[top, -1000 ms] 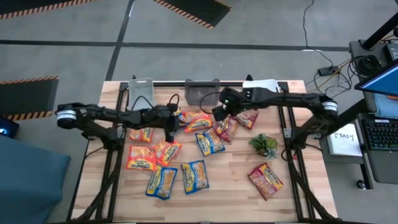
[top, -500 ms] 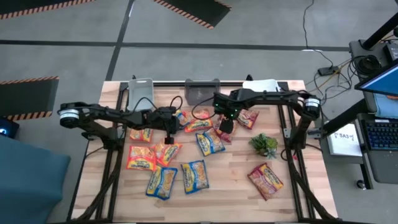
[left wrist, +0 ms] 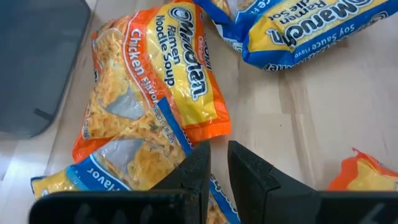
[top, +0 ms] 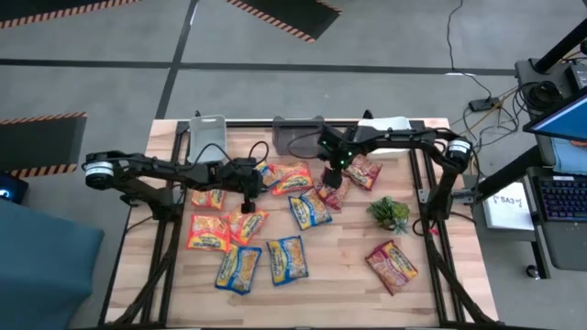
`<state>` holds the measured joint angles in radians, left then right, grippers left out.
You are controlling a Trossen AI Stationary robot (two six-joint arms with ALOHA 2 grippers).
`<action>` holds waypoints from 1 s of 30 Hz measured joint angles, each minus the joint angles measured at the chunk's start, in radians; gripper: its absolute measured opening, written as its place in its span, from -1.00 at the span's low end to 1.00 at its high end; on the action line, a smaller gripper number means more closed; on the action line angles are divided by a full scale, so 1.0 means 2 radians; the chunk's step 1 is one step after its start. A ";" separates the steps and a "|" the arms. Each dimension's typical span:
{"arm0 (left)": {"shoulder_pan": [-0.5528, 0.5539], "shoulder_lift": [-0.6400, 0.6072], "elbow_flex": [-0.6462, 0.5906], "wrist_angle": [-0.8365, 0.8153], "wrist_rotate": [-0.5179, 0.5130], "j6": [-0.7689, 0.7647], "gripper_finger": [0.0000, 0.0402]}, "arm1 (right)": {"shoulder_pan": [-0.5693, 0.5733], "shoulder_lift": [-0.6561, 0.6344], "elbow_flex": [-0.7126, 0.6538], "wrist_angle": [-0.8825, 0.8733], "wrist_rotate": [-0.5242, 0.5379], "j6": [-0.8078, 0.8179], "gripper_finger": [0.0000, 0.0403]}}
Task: Sort Maruchan noodles
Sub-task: Put the red noodle pack into the black bin
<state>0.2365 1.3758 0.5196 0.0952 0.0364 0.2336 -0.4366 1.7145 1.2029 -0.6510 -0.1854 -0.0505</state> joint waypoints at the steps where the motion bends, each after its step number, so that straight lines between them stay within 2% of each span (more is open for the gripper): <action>1: 0.000 0.000 0.000 -0.001 0.000 -0.003 -0.81 | 0.000 0.000 -0.007 0.011 -0.007 0.002 0.10; 5: 0.000 0.000 -0.002 0.000 0.000 -0.007 -0.81 | 0.003 0.000 -0.036 0.050 -0.013 0.012 0.07; 9: 0.000 0.000 -0.002 0.003 0.000 -0.008 -0.81 | 0.004 0.000 -0.060 0.091 -0.013 0.021 -0.07; 12: 0.000 0.000 -0.002 0.011 0.000 -0.008 -0.81 | 0.004 0.000 -0.067 0.106 -0.013 0.025 -0.29; 17: 0.000 -0.011 0.001 0.021 -0.010 -0.008 -0.81 | 0.004 -0.001 -0.064 0.105 -0.012 0.028 -0.84; 18: 0.000 -0.018 0.003 0.022 -0.019 -0.008 -0.81 | 0.004 -0.002 -0.062 0.103 -0.012 0.029 -0.89; 23: 0.000 -0.089 0.004 0.013 -0.062 0.001 -0.81 | 0.005 -0.014 -0.047 0.081 -0.013 0.036 -0.95; 30: 0.000 -0.222 0.004 0.003 -0.087 0.047 -0.81 | 0.017 -0.057 -0.012 0.059 -0.012 0.054 -0.96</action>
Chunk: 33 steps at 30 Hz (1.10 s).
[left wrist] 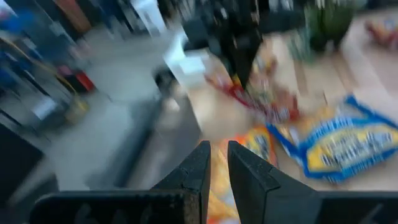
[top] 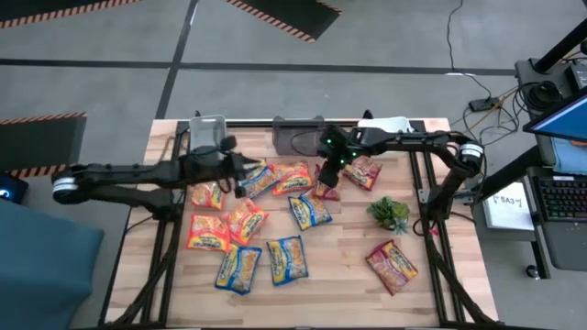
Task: Sort Maruchan noodles
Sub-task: Put the red noodle pack into the black bin
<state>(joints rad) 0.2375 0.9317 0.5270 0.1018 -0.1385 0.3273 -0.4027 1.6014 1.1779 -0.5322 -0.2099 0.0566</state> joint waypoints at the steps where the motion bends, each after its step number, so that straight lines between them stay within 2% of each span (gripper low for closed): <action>1: 0.000 -0.017 0.000 0.002 -0.004 0.002 -0.81 | 0.002 -0.006 0.007 0.000 0.001 0.002 -0.96; 9: 0.000 -0.116 -0.023 -0.005 -0.010 -0.029 -0.81 | 0.027 -0.021 0.070 0.006 0.028 0.031 -0.96; 18: 0.000 -0.165 -0.029 -0.043 -0.009 -0.053 -0.81 | 0.042 -0.003 0.158 0.044 0.178 -0.003 -0.96; 22: 0.000 -0.170 -0.029 -0.044 -0.008 -0.052 -0.81 | 0.035 0.007 0.187 0.049 0.196 -0.009 -0.96; 27: 0.000 -0.169 -0.029 -0.062 -0.005 -0.040 -0.81 | 0.028 0.010 0.191 0.017 0.194 0.090 -0.96; 30: 0.000 -0.157 -0.029 -0.070 -0.004 -0.037 -0.81 | 0.025 0.010 0.190 -0.035 0.192 0.167 -0.95; 33: 0.000 -0.136 -0.029 -0.070 -0.004 -0.037 -0.81 | 0.025 0.010 0.188 -0.095 0.191 0.207 -0.89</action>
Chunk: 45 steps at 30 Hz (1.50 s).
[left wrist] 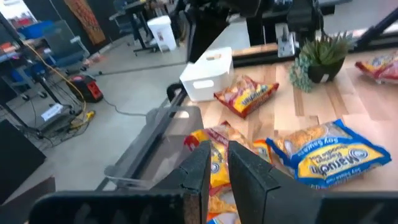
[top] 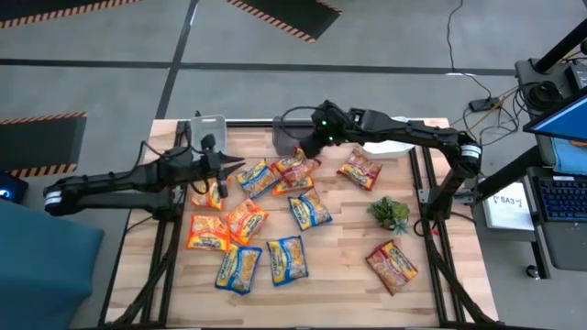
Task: Sort Maruchan noodles
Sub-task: Put the red noodle pack into the black bin
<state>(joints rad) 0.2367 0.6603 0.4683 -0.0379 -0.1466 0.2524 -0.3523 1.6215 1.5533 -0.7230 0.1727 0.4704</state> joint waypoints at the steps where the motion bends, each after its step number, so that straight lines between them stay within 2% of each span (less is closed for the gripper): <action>1: 0.000 0.010 0.000 0.000 0.000 0.000 -0.81 | 0.000 0.000 -0.005 -0.014 -0.003 0.017 -0.85; 6: 0.000 0.074 0.000 0.036 0.000 0.001 -0.81 | -0.007 0.002 -0.052 -0.022 -0.058 0.060 -0.56; 11: 0.001 0.159 0.000 0.095 0.001 0.007 -0.81 | -0.033 0.010 -0.103 -0.009 -0.088 0.070 -0.18; 16: 0.001 0.250 0.000 0.175 0.001 0.013 -0.81 | -0.052 0.010 -0.158 0.069 -0.137 0.070 0.16; 22: 0.002 0.352 0.000 0.272 0.001 0.014 -0.81 | -0.059 0.010 -0.204 0.171 -0.142 0.067 0.42; 26: 0.006 0.407 0.000 0.326 0.000 0.013 -0.81 | -0.059 0.009 -0.229 0.224 -0.143 0.057 0.50; 32: 0.018 0.467 0.001 0.377 0.000 0.012 -0.81 | -0.059 0.009 -0.263 0.306 -0.143 0.054 0.49; 36: 0.025 0.500 0.017 0.379 0.000 0.010 -0.81 | -0.059 0.010 -0.281 0.345 -0.142 0.056 0.48; 41: 0.026 0.541 0.039 0.380 -0.001 0.009 -0.81 | -0.051 0.043 -0.289 0.386 -0.139 0.059 0.48; 45: 0.029 0.558 0.045 0.380 -0.001 0.014 -0.81 | -0.044 0.074 -0.289 0.444 -0.165 0.058 0.48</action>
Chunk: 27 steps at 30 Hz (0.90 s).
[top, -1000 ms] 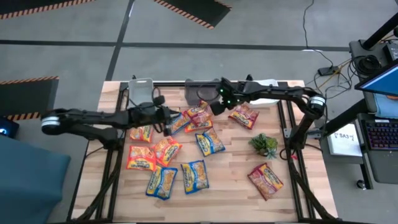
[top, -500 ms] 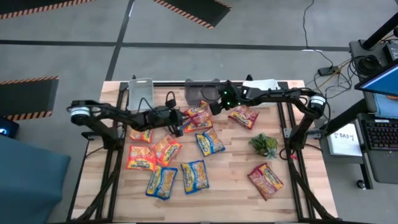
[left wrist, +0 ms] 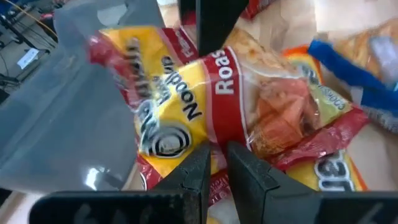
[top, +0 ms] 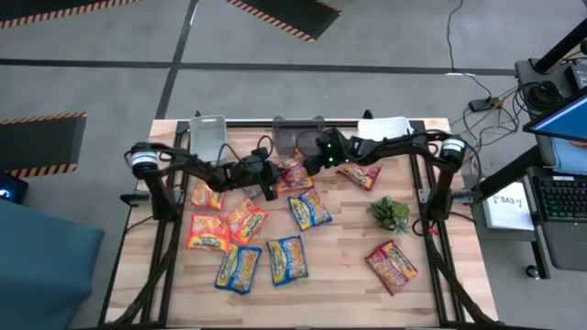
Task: Sort Maruchan noodles
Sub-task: Put the red noodle pack into the black bin
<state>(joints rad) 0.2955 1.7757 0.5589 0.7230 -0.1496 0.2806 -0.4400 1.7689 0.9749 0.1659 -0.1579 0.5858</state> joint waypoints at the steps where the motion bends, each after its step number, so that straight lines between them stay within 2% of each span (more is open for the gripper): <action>1: 0.001 0.002 0.000 0.000 0.000 0.002 -0.81 | 0.001 0.005 0.000 0.015 -0.014 0.000 0.48; 5: 0.010 0.003 -0.001 -0.006 0.000 0.007 -0.81 | 0.005 0.014 0.001 0.055 -0.069 0.001 0.47; 10: 0.015 0.003 -0.001 -0.008 0.000 0.009 -0.81 | 0.012 0.013 0.011 0.054 -0.070 -0.001 0.47; 14: 0.015 0.003 -0.002 -0.009 0.001 0.012 -0.81 | 0.019 0.015 0.022 0.054 -0.064 0.002 0.36; 19: 0.015 0.003 -0.002 -0.009 0.001 0.012 -0.81 | 0.022 0.023 0.033 0.050 -0.052 0.025 0.01; 27: 0.014 -0.016 -0.003 -0.030 0.001 0.012 -0.81 | 0.022 0.016 0.049 0.022 -0.052 0.029 -0.83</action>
<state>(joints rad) 0.3241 1.7430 0.5537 0.6633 -0.1482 0.3055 -0.3950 1.8011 1.0730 0.2100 -0.2615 0.6434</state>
